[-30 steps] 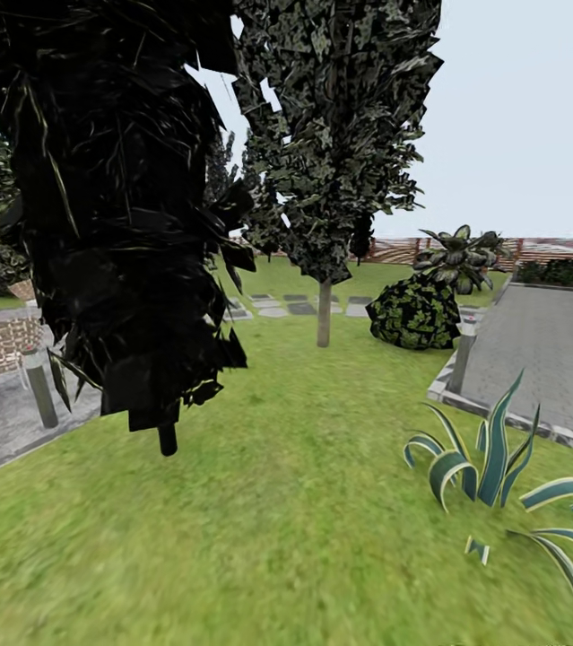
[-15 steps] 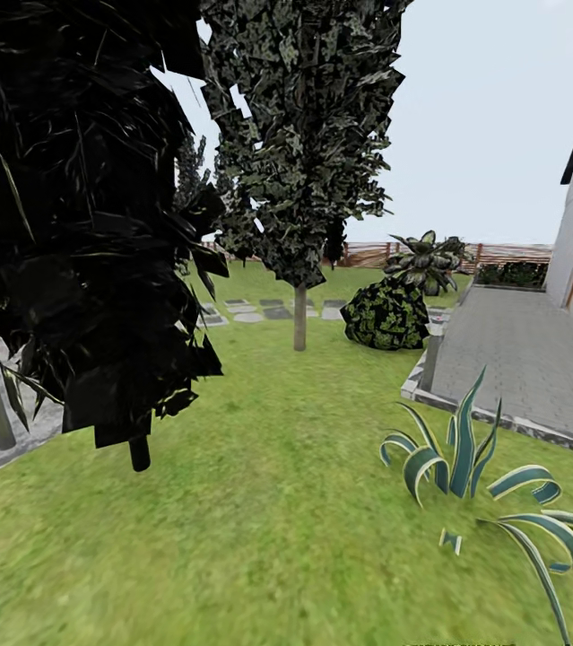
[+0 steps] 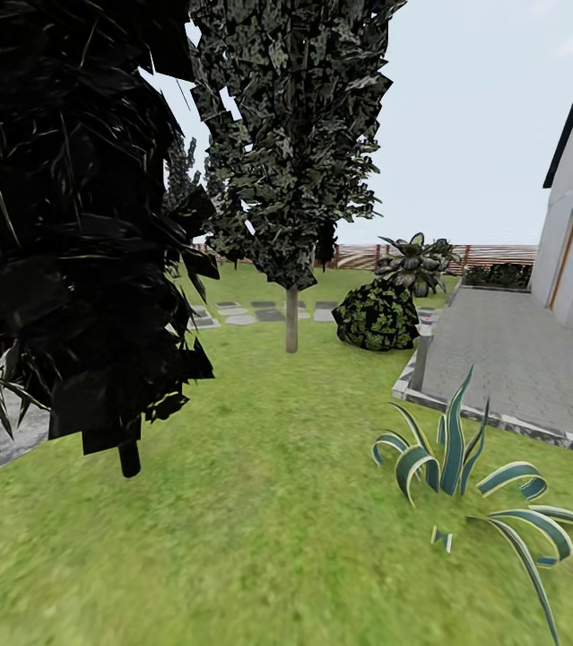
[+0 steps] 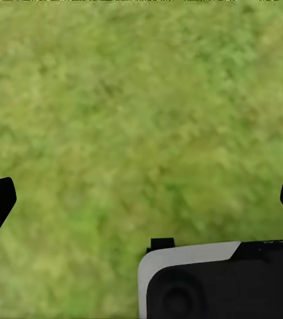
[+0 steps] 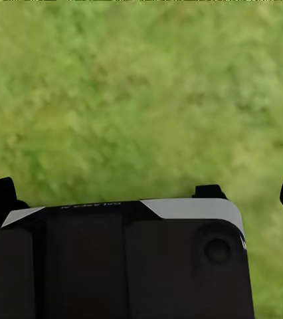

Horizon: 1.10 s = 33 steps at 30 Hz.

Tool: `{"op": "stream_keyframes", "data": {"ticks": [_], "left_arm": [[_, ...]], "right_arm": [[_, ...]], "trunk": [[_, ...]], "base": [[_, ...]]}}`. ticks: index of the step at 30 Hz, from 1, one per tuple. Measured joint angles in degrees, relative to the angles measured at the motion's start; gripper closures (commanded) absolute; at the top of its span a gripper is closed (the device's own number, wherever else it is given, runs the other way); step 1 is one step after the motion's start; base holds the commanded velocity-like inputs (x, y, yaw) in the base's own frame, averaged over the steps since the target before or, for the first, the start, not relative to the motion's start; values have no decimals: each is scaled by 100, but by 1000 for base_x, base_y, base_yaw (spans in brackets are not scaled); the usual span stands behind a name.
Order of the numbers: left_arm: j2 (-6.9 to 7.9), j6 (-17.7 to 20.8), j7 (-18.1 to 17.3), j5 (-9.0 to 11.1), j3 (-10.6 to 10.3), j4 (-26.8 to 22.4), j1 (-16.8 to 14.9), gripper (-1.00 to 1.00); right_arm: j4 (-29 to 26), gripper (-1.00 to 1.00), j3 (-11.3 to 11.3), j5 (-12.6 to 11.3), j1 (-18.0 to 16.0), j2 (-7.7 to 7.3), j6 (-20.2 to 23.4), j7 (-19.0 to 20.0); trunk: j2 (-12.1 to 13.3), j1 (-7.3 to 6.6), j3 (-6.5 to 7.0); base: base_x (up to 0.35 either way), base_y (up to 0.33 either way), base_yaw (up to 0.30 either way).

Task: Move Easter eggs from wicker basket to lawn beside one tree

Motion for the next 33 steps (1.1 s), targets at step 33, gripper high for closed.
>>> {"op": "stream_keyframes", "data": {"ticks": [33], "left_arm": [[0, 1, 0, -3, 1, -1, -4, -100]], "right_arm": [[0, -100, 5, 0, 0, 9, 1, 0]], "trunk": [[0, -2, 1]], "base": [[299, -54, 53]]}}
